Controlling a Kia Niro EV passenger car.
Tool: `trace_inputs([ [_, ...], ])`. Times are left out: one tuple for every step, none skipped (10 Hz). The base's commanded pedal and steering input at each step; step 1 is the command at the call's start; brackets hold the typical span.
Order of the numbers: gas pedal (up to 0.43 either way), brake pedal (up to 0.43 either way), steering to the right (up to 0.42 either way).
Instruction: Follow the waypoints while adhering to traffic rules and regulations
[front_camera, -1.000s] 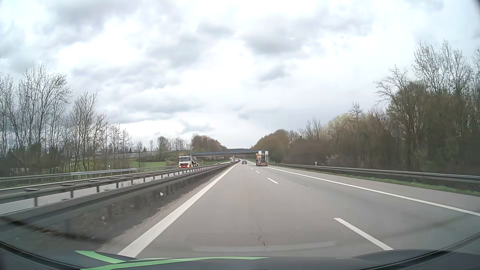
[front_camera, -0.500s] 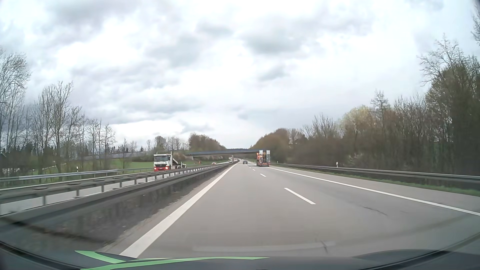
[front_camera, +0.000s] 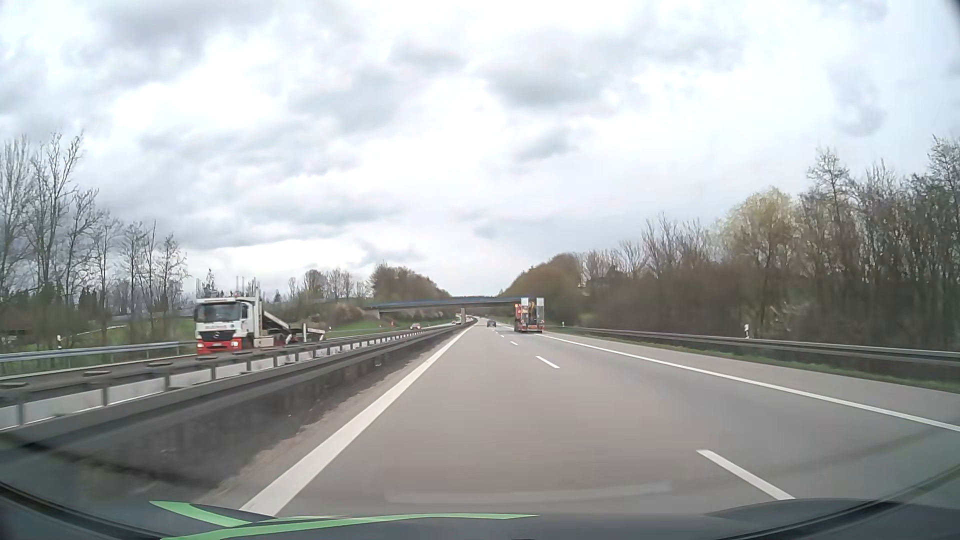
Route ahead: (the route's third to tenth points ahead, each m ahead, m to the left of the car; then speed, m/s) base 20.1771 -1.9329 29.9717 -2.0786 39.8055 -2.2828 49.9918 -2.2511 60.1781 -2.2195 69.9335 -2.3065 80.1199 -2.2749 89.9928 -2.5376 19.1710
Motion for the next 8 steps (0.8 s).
trace_inputs([
  [0.138, 0.0, 0.0],
  [0.138, 0.0, 0.0],
  [0.138, 0.0, 0.0],
  [0.138, 0.0, 0.0],
  [0.138, 0.0, 0.0],
  [0.138, 0.0, 0.0],
  [0.138, 0.0, 0.0],
  [0.138, 0.0, 0.0],
])
